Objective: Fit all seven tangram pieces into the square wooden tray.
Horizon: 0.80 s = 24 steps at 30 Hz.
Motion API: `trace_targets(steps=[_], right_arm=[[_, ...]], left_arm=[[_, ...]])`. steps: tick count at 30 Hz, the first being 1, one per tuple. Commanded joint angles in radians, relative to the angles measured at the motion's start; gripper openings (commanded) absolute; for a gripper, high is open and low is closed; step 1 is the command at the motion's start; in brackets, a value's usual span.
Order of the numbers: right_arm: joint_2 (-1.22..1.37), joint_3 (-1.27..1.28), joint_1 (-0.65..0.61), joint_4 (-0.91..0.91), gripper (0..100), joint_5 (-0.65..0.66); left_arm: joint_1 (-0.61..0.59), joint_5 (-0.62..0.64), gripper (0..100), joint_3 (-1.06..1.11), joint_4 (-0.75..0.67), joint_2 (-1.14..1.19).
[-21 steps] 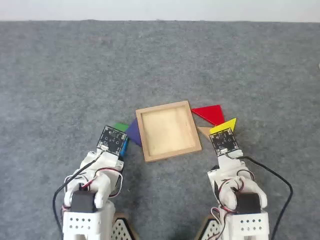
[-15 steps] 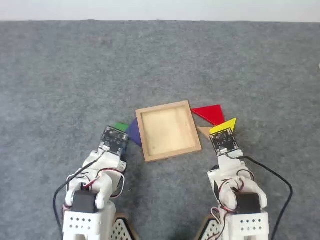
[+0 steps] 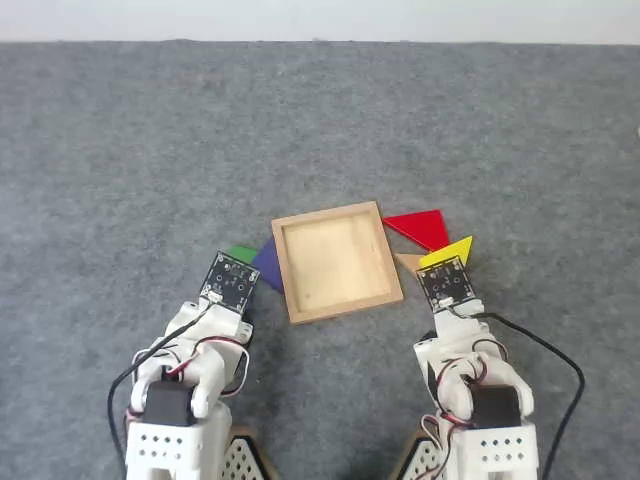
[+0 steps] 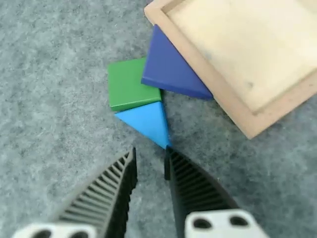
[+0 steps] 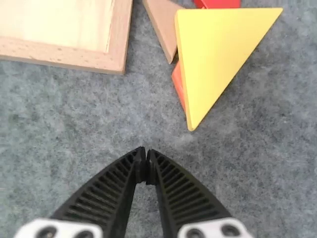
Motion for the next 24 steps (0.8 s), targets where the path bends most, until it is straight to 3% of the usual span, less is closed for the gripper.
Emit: trace_targets(steps=[1, 7, 12, 17, 21, 24], right_arm=[[-0.018, 0.017, -0.01, 0.004, 0.9, 0.009], [-0.018, 0.014, 0.111, -0.142, 1.2, 0.101], [-0.018, -0.052, 0.337, -0.205, 1.2, 0.466], [0.018, -0.213, 0.39, -0.165, 8.7, 0.334], [0.208, -0.342, 0.257, -0.16, 22.1, 0.279], [0.461, -0.473, 0.179, -0.197, 23.6, 0.198]], left_arm=[[-0.005, -0.006, 9, -0.01, 0.008, -0.018], [-0.005, -0.006, 9, -0.01, 0.008, -0.018], [-0.005, -0.006, 9, -0.01, 0.008, -0.018], [-0.005, -0.006, 9, -0.01, 0.008, -0.018], [-0.005, -0.006, 9, -0.01, 0.008, -0.018], [-0.005, -0.006, 9, -0.01, 0.008, -0.018]])
